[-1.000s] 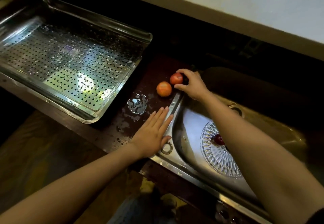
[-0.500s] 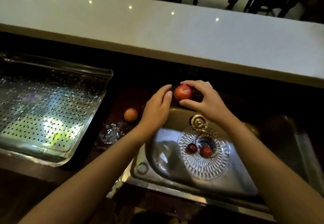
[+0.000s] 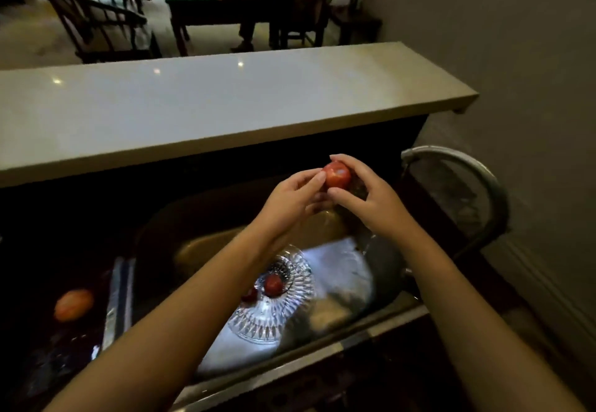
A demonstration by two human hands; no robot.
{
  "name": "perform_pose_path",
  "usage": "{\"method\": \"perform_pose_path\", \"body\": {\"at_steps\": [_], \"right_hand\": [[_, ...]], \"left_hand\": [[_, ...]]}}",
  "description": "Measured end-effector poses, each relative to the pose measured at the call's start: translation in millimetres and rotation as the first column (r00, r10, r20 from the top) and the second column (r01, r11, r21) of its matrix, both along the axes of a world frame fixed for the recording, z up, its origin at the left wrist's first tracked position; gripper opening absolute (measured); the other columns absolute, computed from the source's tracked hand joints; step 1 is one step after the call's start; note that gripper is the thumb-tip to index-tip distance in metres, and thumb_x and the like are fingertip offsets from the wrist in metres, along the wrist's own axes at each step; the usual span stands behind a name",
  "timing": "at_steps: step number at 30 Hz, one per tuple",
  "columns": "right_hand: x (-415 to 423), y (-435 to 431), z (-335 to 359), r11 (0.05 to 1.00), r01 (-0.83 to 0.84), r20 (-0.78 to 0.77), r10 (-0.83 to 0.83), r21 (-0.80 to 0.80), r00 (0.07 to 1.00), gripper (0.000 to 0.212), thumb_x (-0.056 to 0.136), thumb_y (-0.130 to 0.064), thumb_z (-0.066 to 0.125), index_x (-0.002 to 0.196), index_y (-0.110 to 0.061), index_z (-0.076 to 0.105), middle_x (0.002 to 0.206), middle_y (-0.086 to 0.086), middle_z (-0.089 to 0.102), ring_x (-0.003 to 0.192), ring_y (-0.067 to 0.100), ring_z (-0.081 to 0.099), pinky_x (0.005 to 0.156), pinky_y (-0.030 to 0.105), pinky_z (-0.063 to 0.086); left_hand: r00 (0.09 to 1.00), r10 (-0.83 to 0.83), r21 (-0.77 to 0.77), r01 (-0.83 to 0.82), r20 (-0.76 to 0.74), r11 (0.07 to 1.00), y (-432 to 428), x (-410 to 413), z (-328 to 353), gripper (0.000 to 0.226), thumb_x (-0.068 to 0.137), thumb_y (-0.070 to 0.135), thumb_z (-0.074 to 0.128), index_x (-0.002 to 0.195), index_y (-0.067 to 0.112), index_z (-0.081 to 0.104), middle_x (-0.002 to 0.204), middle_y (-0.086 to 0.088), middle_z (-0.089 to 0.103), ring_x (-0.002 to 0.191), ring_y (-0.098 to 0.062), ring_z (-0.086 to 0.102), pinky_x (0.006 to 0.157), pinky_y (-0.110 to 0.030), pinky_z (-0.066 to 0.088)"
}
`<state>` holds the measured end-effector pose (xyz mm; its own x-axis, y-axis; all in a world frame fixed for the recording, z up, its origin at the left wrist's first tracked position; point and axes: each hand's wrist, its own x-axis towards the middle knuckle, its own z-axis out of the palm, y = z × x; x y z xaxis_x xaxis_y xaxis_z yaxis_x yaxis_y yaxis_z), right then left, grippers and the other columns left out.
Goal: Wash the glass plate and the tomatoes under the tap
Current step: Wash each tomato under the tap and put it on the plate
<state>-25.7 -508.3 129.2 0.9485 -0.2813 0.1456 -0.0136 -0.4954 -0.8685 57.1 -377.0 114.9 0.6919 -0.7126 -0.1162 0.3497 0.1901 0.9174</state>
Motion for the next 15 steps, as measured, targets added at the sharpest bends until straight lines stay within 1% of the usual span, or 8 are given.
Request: {"method": "perform_pose_path", "body": {"at_steps": [1, 3, 4, 6, 7, 9, 13, 15], "right_hand": [[-7.6, -8.5, -7.2, 0.989, 0.021, 0.019, -0.024, 0.145, 1.0, 0.036, 0.089, -0.025, 0.059, 0.119, -0.043, 0.05, 0.12, -0.011, 0.053, 0.107, -0.004, 0.055, 0.085, 0.009, 0.045], [-17.3, -21.4, -23.3, 0.911, 0.103, 0.039, -0.129, 0.398, 0.991, 0.025, 0.096, -0.031, 0.044, 0.111, -0.045, 0.058, 0.121, -0.004, 0.058, 0.105, 0.003, 0.06, 0.082, 0.017, 0.05], [-18.8, -25.9, -31.6, 0.852, 0.15, 0.035, -0.193, 0.502, 0.981, 0.027, 0.098, -0.033, 0.038, 0.108, -0.044, 0.062, 0.122, 0.001, 0.059, 0.106, 0.008, 0.061, 0.082, 0.021, 0.05], [-18.3, -32.8, -45.5, 0.705, 0.25, -0.002, -0.333, 0.663, 0.943, 0.032, 0.098, -0.032, 0.036, 0.1, -0.037, 0.067, 0.117, 0.006, 0.062, 0.105, 0.016, 0.062, 0.08, 0.026, 0.051], [-16.8, -37.0, -51.7, 0.642, 0.297, -0.029, -0.394, 0.707, 0.919, 0.032, 0.098, -0.03, 0.037, 0.097, -0.033, 0.069, 0.114, 0.006, 0.064, 0.105, 0.019, 0.062, 0.08, 0.027, 0.051], [-13.6, -44.6, -61.6, 0.567, 0.342, -0.066, -0.45, 0.749, 0.89, 0.033, 0.099, -0.029, 0.035, 0.096, -0.03, 0.068, 0.112, 0.005, 0.064, 0.105, 0.019, 0.061, 0.081, 0.029, 0.05], [-13.7, -55.8, -73.6, 0.504, 0.344, -0.059, -0.497, 0.792, 0.865, 0.03, 0.099, -0.028, 0.036, 0.1, -0.027, 0.065, 0.108, 0.002, 0.065, 0.1, 0.015, 0.062, 0.083, 0.028, 0.05], [-15.1, -59.5, -75.4, 0.496, 0.343, -0.057, -0.504, 0.797, 0.862, 0.029, 0.099, -0.027, 0.037, 0.099, -0.027, 0.066, 0.106, 0.0, 0.066, 0.098, 0.013, 0.064, 0.081, 0.026, 0.05]], "left_hand": [[0.999, -0.036, -0.005, 0.036, -0.023, 0.999, -14.2, -4.5, -5.5, 0.026, 0.093, 0.016, 0.049, 0.117, 0.008, 0.056, 0.106, -0.014, 0.065, 0.085, -0.016, 0.068, 0.08, -0.026, 0.057], [0.995, -0.084, 0.001, 0.085, -0.059, 0.996, -38.2, -13.0, -17.0, 0.024, 0.093, 0.015, 0.049, 0.115, 0.011, 0.057, 0.108, -0.014, 0.063, 0.085, -0.015, 0.067, 0.08, -0.025, 0.057], [0.992, -0.099, 0.004, 0.1, -0.082, 0.995, -49.3, -16.8, -22.6, 0.021, 0.092, 0.014, 0.05, 0.113, 0.014, 0.057, 0.108, -0.013, 0.062, 0.084, -0.014, 0.068, 0.077, -0.023, 0.057], [0.981, -0.119, 0.007, 0.122, -0.151, 0.993, -69.5, -23.5, -31.7, 0.018, 0.092, 0.012, 0.05, 0.11, 0.015, 0.056, 0.106, -0.012, 0.061, 0.082, -0.013, 0.068, 0.073, -0.021, 0.057], [0.977, -0.12, 0.015, 0.125, -0.178, 0.992, -78.7, -25.8, -36.1, 0.019, 0.092, 0.011, 0.05, 0.11, 0.013, 0.055, 0.107, -0.012, 0.061, 0.083, -0.013, 0.068, 0.072, -0.021, 0.058], [0.972, -0.115, 0.037, 0.125, -0.206, 0.991, -93.8, -28.3, -44.2, 0.022, 0.093, 0.01, 0.048, 0.114, 0.012, 0.052, 0.108, -0.012, 0.059, 0.087, -0.015, 0.065, 0.072, -0.021, 0.058], [0.964, -0.149, 0.028, 0.159, -0.22, 0.987, -110.0, -29.3, -55.1, 0.022, 0.094, 0.009, 0.047, 0.115, 0.013, 0.052, 0.111, -0.011, 0.06, 0.097, -0.017, 0.063, 0.074, -0.021, 0.057], [0.961, -0.151, 0.025, 0.161, -0.231, 0.987, -115.1, -29.2, -58.1, 0.021, 0.094, 0.009, 0.046, 0.113, 0.014, 0.053, 0.113, -0.013, 0.059, 0.097, -0.017, 0.062, 0.076, -0.022, 0.057]]}}
